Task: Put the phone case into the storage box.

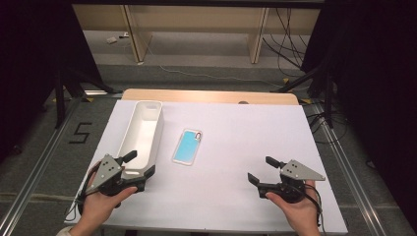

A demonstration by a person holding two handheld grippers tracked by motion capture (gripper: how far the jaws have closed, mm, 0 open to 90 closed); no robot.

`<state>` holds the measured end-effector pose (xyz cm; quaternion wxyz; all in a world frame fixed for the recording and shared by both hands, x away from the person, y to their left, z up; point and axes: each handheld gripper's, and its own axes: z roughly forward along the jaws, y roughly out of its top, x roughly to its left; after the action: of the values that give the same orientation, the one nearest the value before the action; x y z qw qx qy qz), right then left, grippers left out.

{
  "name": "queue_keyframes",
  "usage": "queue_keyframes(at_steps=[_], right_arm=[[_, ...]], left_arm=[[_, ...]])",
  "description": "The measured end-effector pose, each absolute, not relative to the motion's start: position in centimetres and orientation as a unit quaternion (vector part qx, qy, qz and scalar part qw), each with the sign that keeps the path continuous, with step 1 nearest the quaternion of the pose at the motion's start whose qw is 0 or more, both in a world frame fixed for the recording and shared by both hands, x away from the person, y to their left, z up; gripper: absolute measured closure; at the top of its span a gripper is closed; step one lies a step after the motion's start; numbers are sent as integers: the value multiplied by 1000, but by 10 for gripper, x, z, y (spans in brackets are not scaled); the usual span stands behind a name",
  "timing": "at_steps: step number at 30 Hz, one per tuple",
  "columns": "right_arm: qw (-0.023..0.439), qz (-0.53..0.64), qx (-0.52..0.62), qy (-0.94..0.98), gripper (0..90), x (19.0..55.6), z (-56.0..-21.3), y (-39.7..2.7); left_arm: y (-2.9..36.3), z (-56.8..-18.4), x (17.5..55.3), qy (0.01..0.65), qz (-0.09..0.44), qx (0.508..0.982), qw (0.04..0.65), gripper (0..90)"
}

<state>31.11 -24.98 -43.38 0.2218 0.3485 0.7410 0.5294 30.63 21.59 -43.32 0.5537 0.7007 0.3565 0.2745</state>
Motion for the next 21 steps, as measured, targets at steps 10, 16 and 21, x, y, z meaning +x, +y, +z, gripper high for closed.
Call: queue_keyframes(at_steps=[10, 16, 21], right_arm=[[214, 535, 354, 736, 163, 313, -436, -249], [216, 526, 356, 741, 163, 312, -435, -250], [216, 534, 353, 737, 163, 314, -437, -249]], left_arm=[[201, -424, 311, 354, 266, 736, 513, 864], [183, -423, 320, 370, 250, 748, 492, 898], [164, -426, 336, 388, 236, 761, 462, 899]])
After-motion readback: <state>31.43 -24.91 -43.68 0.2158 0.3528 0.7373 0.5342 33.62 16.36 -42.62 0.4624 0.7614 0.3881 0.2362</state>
